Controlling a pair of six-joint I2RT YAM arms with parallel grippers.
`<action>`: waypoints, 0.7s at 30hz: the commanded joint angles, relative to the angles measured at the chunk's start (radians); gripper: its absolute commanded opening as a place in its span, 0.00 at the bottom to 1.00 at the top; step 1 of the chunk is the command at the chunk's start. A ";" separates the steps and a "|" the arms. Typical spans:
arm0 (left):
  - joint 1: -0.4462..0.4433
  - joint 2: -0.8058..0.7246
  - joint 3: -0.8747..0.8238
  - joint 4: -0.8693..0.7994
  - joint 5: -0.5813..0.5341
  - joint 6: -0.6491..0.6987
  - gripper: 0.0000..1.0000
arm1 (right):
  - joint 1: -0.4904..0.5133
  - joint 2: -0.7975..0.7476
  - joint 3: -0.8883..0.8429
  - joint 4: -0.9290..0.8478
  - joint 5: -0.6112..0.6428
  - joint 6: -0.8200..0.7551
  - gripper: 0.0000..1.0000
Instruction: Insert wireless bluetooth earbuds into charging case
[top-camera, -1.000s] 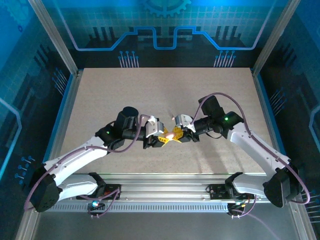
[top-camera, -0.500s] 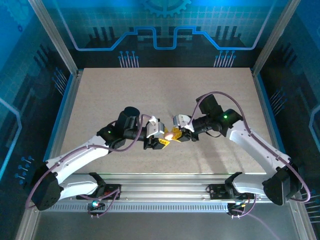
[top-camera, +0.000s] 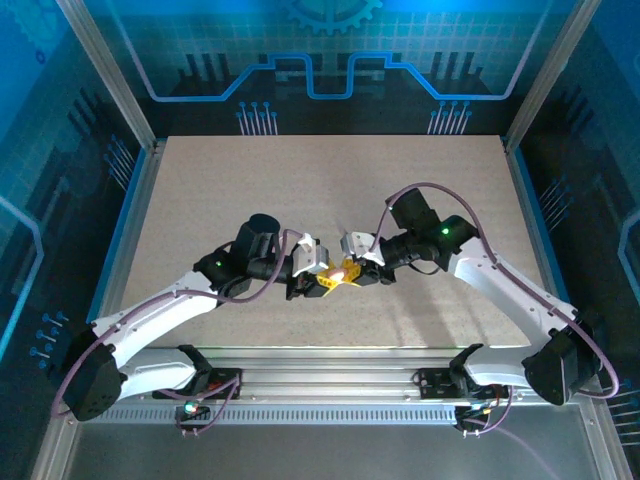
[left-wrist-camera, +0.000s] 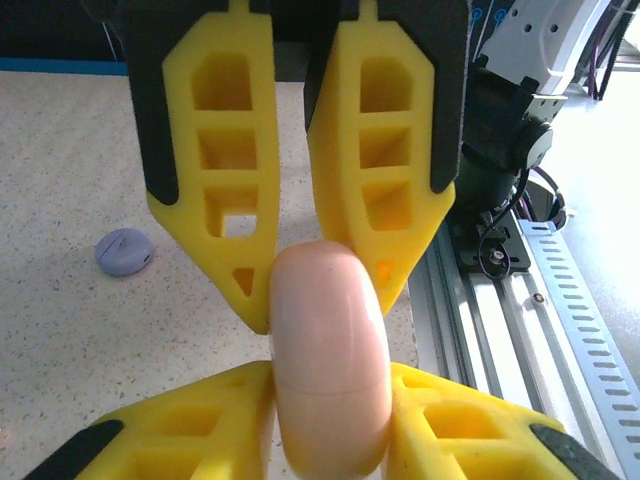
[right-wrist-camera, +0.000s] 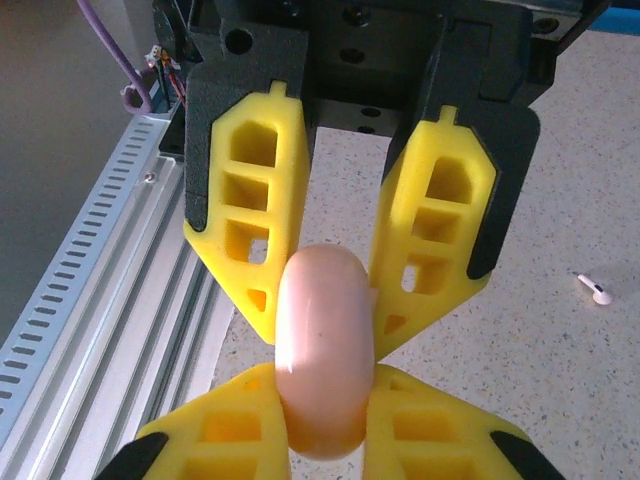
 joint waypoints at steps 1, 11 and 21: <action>-0.005 0.006 0.032 -0.009 0.037 0.008 0.19 | 0.010 0.003 0.030 0.001 -0.001 0.003 0.17; -0.006 -0.011 0.018 -0.005 0.033 0.013 0.15 | -0.024 -0.074 -0.061 0.135 -0.028 0.096 0.49; -0.005 -0.013 0.027 -0.002 0.042 0.011 0.16 | -0.027 -0.070 -0.061 0.174 0.070 0.129 0.47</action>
